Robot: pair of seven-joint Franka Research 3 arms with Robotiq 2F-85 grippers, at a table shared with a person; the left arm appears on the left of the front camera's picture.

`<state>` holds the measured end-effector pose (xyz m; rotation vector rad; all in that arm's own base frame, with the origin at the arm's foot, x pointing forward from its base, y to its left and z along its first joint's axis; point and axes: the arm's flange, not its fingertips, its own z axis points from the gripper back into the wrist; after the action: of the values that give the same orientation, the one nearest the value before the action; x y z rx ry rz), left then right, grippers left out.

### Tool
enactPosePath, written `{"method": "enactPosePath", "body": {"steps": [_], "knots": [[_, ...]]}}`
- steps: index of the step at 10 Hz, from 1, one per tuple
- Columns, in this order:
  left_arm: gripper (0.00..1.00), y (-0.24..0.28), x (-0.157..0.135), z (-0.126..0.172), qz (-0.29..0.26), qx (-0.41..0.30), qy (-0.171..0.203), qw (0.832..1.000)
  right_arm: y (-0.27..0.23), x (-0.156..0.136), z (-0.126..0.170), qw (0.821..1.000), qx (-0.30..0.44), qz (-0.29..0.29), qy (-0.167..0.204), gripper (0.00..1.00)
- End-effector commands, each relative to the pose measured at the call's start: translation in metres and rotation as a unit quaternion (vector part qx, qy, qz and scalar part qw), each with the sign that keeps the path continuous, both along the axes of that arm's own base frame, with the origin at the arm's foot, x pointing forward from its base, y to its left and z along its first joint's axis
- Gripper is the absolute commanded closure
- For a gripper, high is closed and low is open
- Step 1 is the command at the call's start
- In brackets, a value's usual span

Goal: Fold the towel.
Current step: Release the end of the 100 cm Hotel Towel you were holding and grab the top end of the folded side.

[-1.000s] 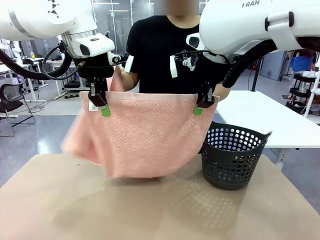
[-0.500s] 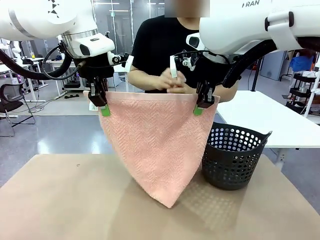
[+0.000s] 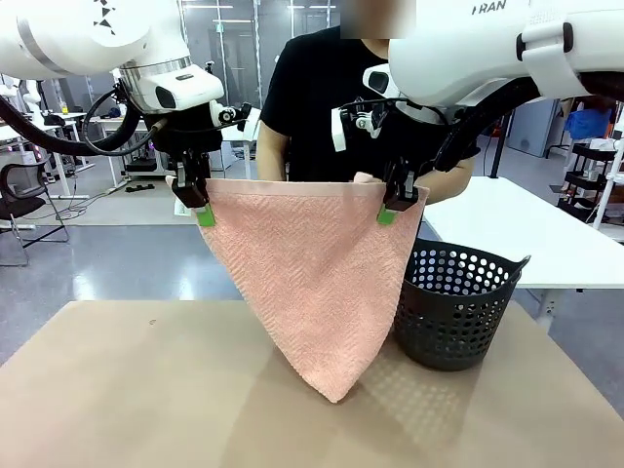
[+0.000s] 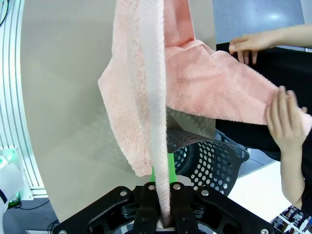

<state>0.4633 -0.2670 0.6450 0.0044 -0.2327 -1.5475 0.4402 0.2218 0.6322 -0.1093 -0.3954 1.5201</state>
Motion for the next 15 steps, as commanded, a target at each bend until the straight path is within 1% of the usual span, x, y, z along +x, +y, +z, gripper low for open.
{"method": "enactPosePath", "body": {"steps": [1,15], "knots": [[1.0,0.0006,0.0006,0.0007,0.002,0.004,-0.003,1.0,-0.0008,0.0013,0.0004,1.0,-0.005,0.004,-0.002,1.0],[1.0,0.0006,0.0006,0.0007,0.002,0.004,-0.003,1.0,-0.0008,0.0013,0.0004,1.0,-0.005,0.004,-0.002,1.0]]}}
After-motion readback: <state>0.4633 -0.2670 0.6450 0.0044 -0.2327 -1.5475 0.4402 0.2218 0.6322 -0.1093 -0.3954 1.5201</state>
